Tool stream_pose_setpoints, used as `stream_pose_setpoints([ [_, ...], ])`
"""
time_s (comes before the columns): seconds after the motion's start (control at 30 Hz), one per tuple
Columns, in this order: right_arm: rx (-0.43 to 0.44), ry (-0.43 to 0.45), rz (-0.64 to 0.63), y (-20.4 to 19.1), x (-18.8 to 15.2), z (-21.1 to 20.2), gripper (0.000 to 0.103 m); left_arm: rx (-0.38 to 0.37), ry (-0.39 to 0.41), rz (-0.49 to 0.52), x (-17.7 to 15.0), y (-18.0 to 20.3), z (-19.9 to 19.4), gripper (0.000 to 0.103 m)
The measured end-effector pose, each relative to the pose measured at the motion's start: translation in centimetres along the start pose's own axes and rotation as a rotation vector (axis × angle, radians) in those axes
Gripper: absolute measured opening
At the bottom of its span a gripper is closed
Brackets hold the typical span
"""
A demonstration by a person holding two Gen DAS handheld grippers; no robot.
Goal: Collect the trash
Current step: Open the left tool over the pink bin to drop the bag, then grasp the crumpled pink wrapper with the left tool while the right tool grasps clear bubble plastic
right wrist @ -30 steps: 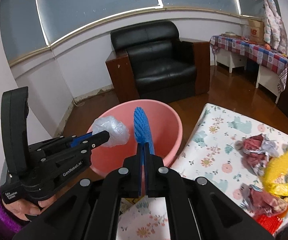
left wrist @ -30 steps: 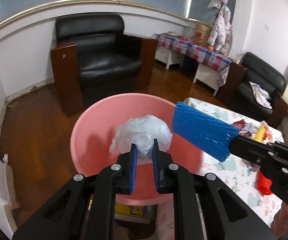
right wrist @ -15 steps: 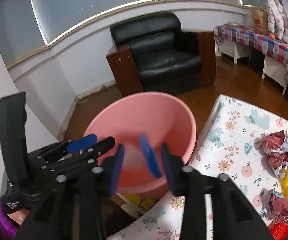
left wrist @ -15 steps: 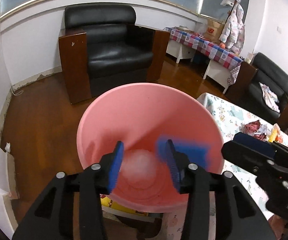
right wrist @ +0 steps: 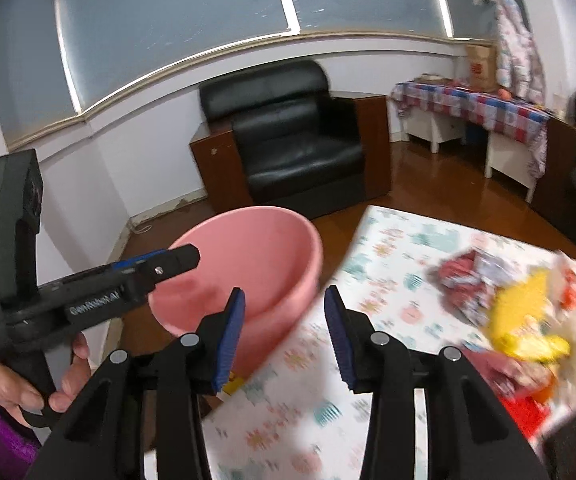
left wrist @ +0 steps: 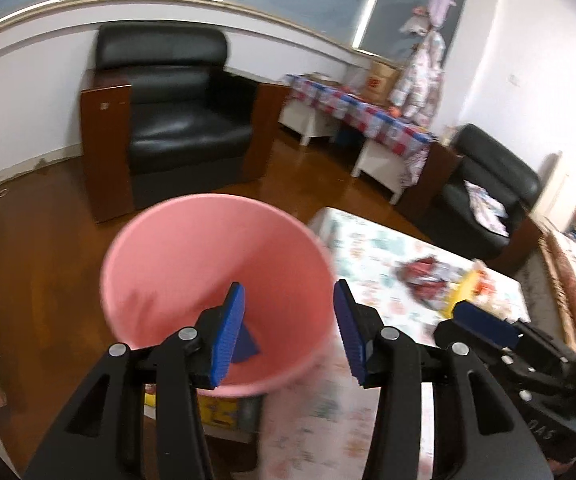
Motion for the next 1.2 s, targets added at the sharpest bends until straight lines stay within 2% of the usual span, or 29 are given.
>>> stream_pose_setpoints([
  [0.13,-0.069,0.016,0.052,3.7,-1.3,-2.8,0.041,-0.070,-0.041,0.050,-1.0,4.1,0.8,0.046],
  [0.27,-0.183,0.048,0.068,8.0,-3.0,-6.1,0.041,-0.121,-0.079,0.142,-2.4,8.4,1.9,0.046],
  [0.53,-0.360,-0.004,0.205,17.4,-7.7,-10.3,0.041,-0.261,-0.219,0.293,-7.3,15.8,5.9,0.046],
  [0.63,-0.402,-0.036,0.265,20.7,-9.4,-11.0,0.041,-0.277,-0.254,0.338,-8.4,17.3,7.8,0.046],
  [0.73,-0.412,-0.057,0.318,22.9,-10.4,-11.2,0.041,-0.272,-0.292,0.347,-9.0,18.2,10.0,0.046],
  [0.8,-0.412,-0.062,0.333,23.7,-10.6,-11.2,0.041,-0.274,-0.290,0.379,-9.0,19.1,11.1,0.046],
  [0.97,-0.401,-0.092,0.359,24.7,-10.8,-10.0,0.041,-0.241,-0.318,0.542,-9.2,20.7,14.4,0.047],
  [1.07,-0.391,-0.103,0.366,24.8,-10.3,-9.0,0.041,-0.191,-0.341,0.632,-9.0,20.7,16.7,0.047],
  [1.2,-0.344,-0.120,0.367,25.1,-9.6,-7.6,0.041,-0.187,-0.363,0.647,-8.9,20.1,18.3,0.046],
])
Point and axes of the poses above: each gripper's, at about its wrist camera, not at the fingertips, and z roughly the way its jaws point, y to its right, x to its top, the point moved 6 cm from there along z, roughly the way its jaws point, and after that the axes turned 15 degrees about -x, right-handed, at the moved point
